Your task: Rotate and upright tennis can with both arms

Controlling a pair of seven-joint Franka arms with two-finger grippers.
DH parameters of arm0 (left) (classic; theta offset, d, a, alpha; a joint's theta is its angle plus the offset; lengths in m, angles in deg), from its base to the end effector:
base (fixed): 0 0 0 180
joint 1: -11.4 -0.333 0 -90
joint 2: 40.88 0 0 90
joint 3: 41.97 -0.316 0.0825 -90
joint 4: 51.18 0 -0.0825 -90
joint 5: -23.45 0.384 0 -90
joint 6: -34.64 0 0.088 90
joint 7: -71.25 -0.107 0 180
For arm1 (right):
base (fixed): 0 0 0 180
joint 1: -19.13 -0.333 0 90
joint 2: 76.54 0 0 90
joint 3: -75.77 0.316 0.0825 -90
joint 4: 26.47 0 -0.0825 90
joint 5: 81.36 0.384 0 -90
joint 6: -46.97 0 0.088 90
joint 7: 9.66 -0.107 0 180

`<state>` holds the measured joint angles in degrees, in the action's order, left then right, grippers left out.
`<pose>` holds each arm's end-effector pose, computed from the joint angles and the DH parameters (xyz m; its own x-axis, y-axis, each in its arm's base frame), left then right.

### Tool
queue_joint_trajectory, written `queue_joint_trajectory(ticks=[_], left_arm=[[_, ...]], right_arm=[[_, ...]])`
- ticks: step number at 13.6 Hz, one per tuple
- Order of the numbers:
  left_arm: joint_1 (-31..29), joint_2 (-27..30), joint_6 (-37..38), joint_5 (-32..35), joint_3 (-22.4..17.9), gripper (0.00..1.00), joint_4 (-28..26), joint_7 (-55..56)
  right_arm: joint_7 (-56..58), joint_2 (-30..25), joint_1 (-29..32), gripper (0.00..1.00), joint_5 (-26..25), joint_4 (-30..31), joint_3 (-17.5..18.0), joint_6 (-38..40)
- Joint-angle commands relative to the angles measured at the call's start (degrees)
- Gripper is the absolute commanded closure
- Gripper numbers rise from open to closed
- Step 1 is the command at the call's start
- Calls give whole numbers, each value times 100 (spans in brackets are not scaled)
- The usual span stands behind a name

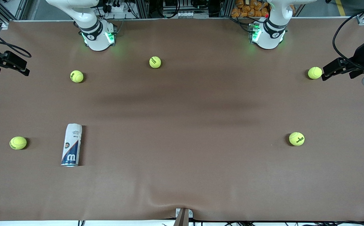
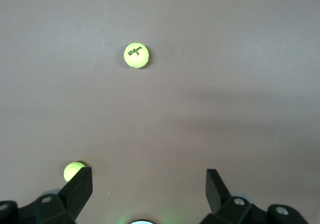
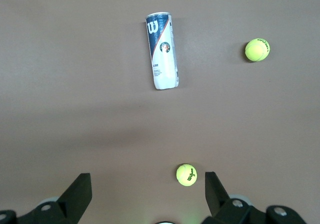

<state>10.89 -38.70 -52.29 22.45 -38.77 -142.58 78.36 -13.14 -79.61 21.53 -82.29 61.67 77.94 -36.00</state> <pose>0.5362 -0.0278 0.6292 0.9962 0.0763 -0.0416 0.0768 -0.9970 0.0103 0.5250 -0.0034 0.6580 0.9971 -0.0668 -0.0355 -0.0661 -0.9976 0.0204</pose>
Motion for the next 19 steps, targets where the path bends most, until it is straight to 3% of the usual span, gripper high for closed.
queue_joint_trajectory(ticks=[1, 19], left_arm=[[-29, 73, 54, 22, 23, 0, -28, 80], [-11, 73, 54, 22, 32, 0, -19, 106]], right_arm=[[85, -9, 85, 0, -12, 19, 47, -44], [94, 79, 67, 0, -12, 19, 47, -61]])
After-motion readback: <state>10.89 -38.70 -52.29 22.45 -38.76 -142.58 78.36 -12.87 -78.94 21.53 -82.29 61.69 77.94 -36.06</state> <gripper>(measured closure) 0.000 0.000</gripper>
